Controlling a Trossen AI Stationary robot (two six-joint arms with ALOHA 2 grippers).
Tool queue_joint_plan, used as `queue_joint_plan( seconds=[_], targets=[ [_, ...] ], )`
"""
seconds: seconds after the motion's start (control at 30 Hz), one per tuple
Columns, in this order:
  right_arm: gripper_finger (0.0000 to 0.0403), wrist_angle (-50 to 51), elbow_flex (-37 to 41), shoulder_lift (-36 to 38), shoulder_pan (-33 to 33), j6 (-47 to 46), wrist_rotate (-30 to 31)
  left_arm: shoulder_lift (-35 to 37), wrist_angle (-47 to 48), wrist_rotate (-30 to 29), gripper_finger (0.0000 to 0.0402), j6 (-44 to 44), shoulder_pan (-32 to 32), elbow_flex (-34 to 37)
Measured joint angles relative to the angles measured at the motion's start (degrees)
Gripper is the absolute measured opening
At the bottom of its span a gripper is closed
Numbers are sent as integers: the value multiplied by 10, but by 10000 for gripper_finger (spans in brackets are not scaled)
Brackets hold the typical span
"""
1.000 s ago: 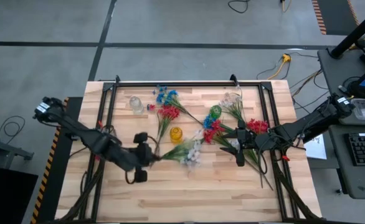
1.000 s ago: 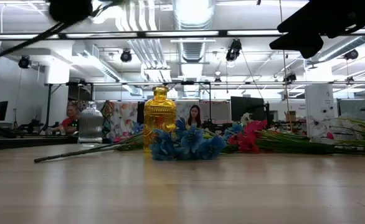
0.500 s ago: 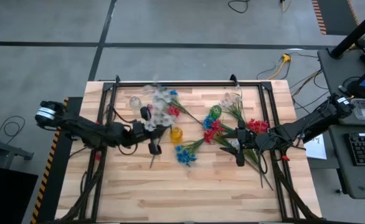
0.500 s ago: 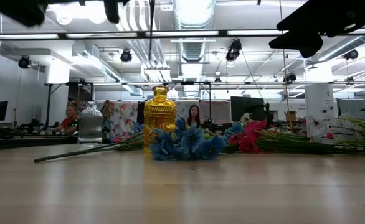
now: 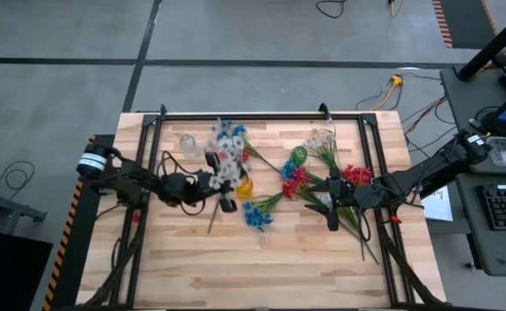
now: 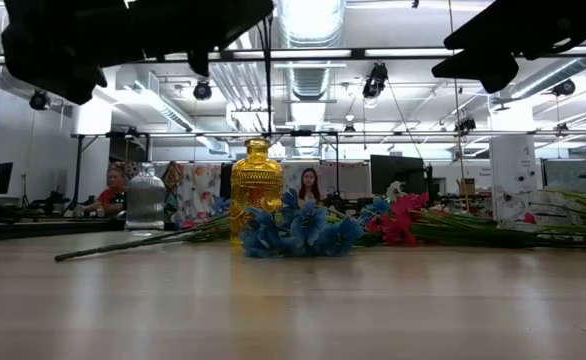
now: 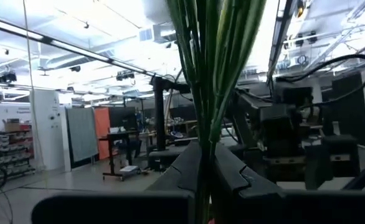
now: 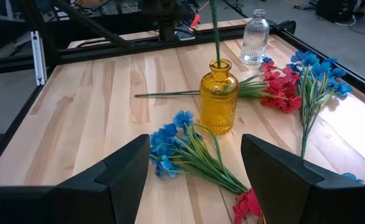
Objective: Sort flowers into vase by color
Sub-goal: Put the bottom left white flowers into the yellow vase
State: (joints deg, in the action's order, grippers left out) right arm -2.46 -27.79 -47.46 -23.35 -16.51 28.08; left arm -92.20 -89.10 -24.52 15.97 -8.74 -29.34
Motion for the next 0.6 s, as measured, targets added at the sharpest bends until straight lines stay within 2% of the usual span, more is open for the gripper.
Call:
queue_joint_plan(
  seconds=[0.23, 0.37, 0.6],
  targets=[
    [244, 1, 0, 0, 0, 0, 0, 16, -1, -8, 0, -7, 0, 15],
    [244, 1, 0, 0, 0, 0, 0, 44, 4, -51, 0, -4, 0, 32],
    [244, 1, 0, 0, 0, 0, 0, 47, 20, -51, 0, -26, 2, 44]
  ],
)
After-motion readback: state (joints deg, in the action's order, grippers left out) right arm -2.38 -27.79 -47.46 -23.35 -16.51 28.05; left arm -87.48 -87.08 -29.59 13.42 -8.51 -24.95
